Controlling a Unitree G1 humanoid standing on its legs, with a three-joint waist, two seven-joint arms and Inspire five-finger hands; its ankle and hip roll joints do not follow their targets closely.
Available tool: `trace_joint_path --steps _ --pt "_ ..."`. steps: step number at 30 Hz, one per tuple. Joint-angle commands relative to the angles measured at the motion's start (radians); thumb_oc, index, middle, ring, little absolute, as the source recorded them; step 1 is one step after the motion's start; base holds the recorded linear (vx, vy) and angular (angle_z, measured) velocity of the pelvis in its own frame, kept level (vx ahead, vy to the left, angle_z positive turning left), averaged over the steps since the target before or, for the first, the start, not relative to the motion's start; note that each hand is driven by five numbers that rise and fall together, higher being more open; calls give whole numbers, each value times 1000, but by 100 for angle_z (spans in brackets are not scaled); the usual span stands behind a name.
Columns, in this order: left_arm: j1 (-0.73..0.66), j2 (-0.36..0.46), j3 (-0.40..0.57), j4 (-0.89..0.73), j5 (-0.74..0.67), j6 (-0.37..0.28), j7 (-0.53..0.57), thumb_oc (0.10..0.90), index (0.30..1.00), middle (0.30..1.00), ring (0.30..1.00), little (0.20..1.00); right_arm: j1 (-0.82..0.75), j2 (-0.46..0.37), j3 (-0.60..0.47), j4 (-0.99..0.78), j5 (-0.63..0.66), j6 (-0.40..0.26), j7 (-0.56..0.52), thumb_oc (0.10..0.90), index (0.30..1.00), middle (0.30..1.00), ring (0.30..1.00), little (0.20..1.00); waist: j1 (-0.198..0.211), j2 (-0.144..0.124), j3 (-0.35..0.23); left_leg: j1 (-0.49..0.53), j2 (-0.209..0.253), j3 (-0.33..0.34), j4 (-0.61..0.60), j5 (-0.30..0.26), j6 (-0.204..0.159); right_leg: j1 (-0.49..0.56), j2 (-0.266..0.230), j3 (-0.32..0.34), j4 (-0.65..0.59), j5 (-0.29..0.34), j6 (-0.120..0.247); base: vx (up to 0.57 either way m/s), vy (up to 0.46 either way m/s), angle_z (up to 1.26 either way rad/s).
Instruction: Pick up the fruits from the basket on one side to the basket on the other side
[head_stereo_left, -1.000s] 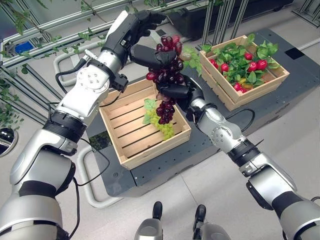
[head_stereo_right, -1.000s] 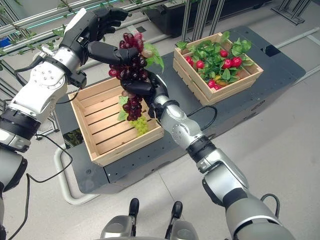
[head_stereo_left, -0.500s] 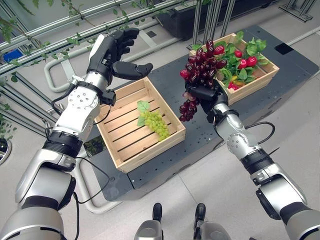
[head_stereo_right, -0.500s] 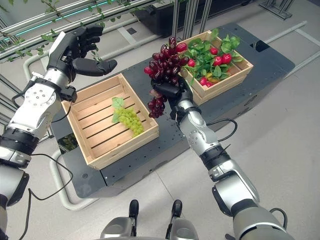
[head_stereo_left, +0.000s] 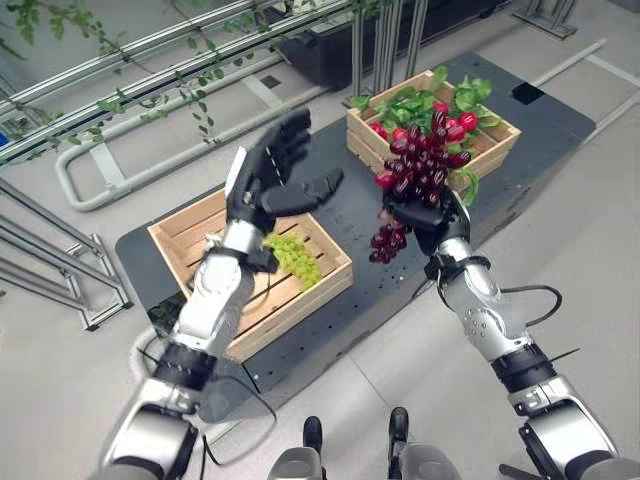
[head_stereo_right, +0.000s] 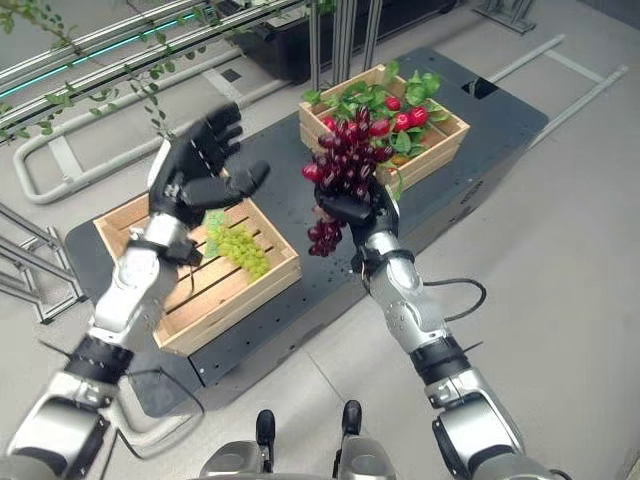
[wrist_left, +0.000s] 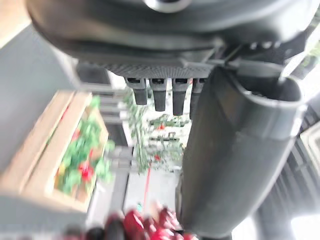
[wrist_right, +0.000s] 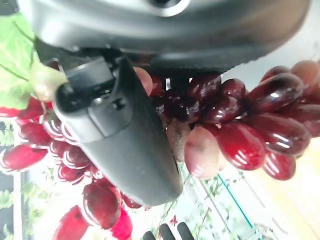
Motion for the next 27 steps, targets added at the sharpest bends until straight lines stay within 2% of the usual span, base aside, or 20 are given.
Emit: trace_joint_path --steps 1,3,7,9,11,12,13,15,16,20,23,25,27 --pt "66 -55 -3 -4 -56 -72 9 800 900 900 900 900 84 61 -86 -72 -73 -123 74 400 300 300 300 300 -17 -21 -293 5 -8 -25 2 -74 41 59 -22 34 1 -66 -39 -2 -69 -26" --pt "107 -89 -12 -18 -71 -76 7 800 900 900 900 900 131 63 -94 -91 -88 -122 72 400 300 300 300 300 -28 -29 -284 15 3 -6 2 -74 39 61 -14 43 1 -67 -43 -15 -87 -26" --pt "130 -103 -32 -26 -65 -82 -2 800 900 900 900 900 168 48 -109 -90 -74 -116 85 400 300 300 300 300 -43 -39 -268 31 14 16 2 -70 36 59 7 73 1 -66 -55 -36 -53 -25" --pt "138 -114 -45 -26 -51 -108 33 800 900 900 900 900 176 43 -108 -73 -54 -101 118 400 300 300 300 300 -42 -49 -251 16 -11 -14 91 -110 38 57 16 126 1 -60 -62 -42 18 -40" --pt "180 -113 -20 -39 -36 -148 122 800 900 900 900 900 169 48 -78 -58 -16 -66 188 400 300 300 300 300 -9 -49 -232 -39 -117 -201 179 -163 77 48 25 233 1 -30 -55 -99 135 -107" --pt "221 -100 23 -70 -40 -160 126 800 900 900 900 900 161 61 -43 -57 -15 -75 193 400 300 300 300 300 17 -37 -218 -55 -185 -310 168 -152 110 35 40 308 7 -4 -44 -139 180 -137" --pt "225 -98 32 -75 -42 -159 117 800 900 900 900 900 160 65 -36 -57 -19 -85 185 400 300 300 300 300 19 -33 -215 -57 -190 -309 166 -149 114 30 41 317 9 0 -42 -177 217 -176" --pt "213 -96 44 -69 -44 -153 88 800 900 900 900 900 169 93 -21 -47 -30 -131 135 400 300 300 300 300 2 -19 -204 -56 -178 -225 146 -146 121 -11 29 323 1 29 -25 -196 225 -219" --pt "208 -95 40 -67 -40 -162 95 800 900 900 900 900 180 100 -21 -52 -26 -138 133 400 300 300 300 300 -5 -17 -195 -51 -185 -226 128 -137 124 -48 25 327 1 59 -9 -206 189 -187" --pt "221 -68 57 -52 -48 -209 93 800 900 900 900 900 205 98 -39 -52 -9 -133 170 400 300 300 300 300 -18 -11 -171 -35 -187 -214 89 -114 124 -99 26 284 6 99 11 -178 83 -87" --pt "257 -30 115 -84 -59 -229 106 800 900 900 900 900 210 100 -50 -47 -5 -125 227 400 300 300 300 300 10 11 -164 -43 -156 -152 79 -90 139 -106 -6 143 223 -2 -1 -197 13 -63" --pt "265 -21 130 -93 -61 -239 120 800 900 900 900 900 207 107 -42 -42 -13 -130 235 400 300 300 300 300 33 15 -170 -53 -146 -126 97 -94 144 -86 -44 69 275 -31 -21 -139 -91 -59" --pt "267 -23 145 -89 -75 -252 122 800 900 900 900 900 195 119 -25 -25 -21 -136 243 400 300 300 300 300 64 7 -176 -68 -139 -101 139 -115 150 -41 -84 4 247 -62 -38 -108 -175 -58"
